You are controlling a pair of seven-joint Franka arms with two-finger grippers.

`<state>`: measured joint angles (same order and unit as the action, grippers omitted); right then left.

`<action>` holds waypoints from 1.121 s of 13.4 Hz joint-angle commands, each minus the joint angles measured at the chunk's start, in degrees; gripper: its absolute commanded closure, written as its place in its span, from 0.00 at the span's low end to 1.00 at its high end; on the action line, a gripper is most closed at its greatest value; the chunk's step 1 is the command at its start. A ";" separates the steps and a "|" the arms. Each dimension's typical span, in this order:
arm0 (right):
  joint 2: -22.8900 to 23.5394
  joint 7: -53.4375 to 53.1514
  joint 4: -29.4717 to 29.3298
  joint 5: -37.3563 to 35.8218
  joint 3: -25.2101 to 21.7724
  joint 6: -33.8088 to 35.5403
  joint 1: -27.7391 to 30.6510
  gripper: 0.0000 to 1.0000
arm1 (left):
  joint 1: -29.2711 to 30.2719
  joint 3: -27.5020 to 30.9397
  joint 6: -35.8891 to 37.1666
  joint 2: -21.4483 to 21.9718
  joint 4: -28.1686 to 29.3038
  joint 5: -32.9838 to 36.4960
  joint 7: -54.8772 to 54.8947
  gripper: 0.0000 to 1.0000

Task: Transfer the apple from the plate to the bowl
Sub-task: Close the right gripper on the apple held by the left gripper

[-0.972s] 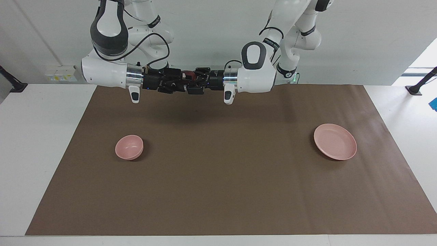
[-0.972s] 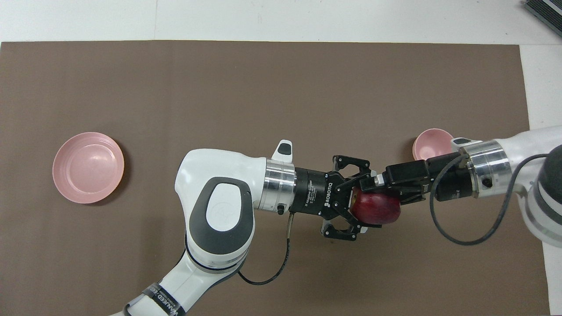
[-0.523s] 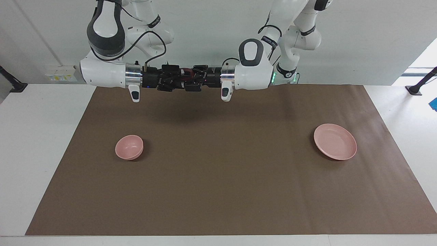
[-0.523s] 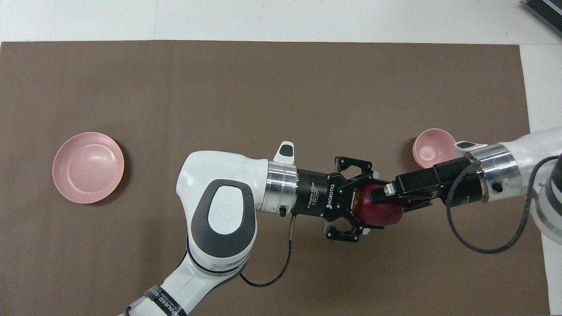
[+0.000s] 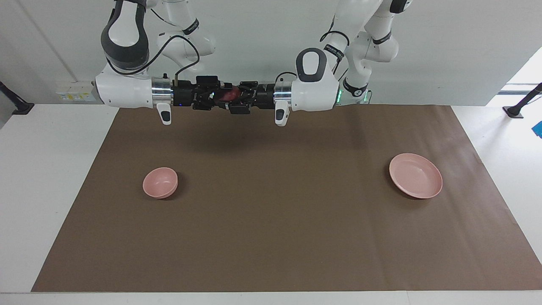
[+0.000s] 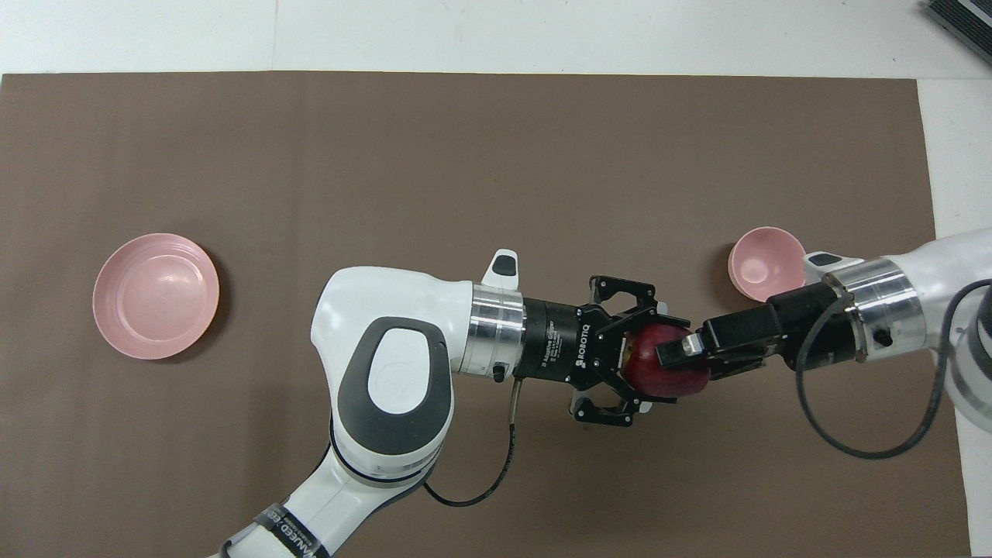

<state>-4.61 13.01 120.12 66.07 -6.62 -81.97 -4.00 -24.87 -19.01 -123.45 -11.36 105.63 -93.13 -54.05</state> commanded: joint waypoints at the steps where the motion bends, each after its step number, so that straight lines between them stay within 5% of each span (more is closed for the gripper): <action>1: -1.45 1.75 1.26 -1.74 0.11 0.50 0.22 0.00 | -0.97 0.56 -1.00 0.81 0.81 -0.83 -1.05 1.00; 3: -1.45 1.84 1.26 -1.83 0.20 0.50 0.13 0.07 | -1.14 0.56 -0.57 0.81 0.81 -0.83 -2.89 1.00; 6: -1.36 0.88 1.17 -2.61 0.20 0.41 0.13 1.00 | -2.02 0.56 -0.83 1.16 0.90 -0.83 -5.17 1.00; 11: -0.84 -0.01 0.38 -2.97 0.38 0.32 0.13 1.00 | -2.46 0.56 -1.09 1.16 0.72 -0.13 -5.54 1.00; 12: -0.75 0.08 0.29 -3.32 0.38 0.32 0.13 1.00 | -2.46 0.64 -1.00 1.16 0.63 0.22 -5.45 0.15; 13: -0.66 0.17 0.12 -3.67 0.38 0.32 0.22 1.00 | -2.38 0.56 -1.00 1.08 0.55 0.23 -5.62 0.00; 15: -0.31 0.26 -0.32 -4.11 0.38 0.41 0.39 1.00 | -1.94 0.73 -0.92 1.08 0.63 0.40 -5.63 0.00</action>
<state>-4.72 12.96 120.25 63.14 -6.53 -81.78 -4.11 -26.10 -19.15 -123.81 -11.27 105.76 -93.01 -58.21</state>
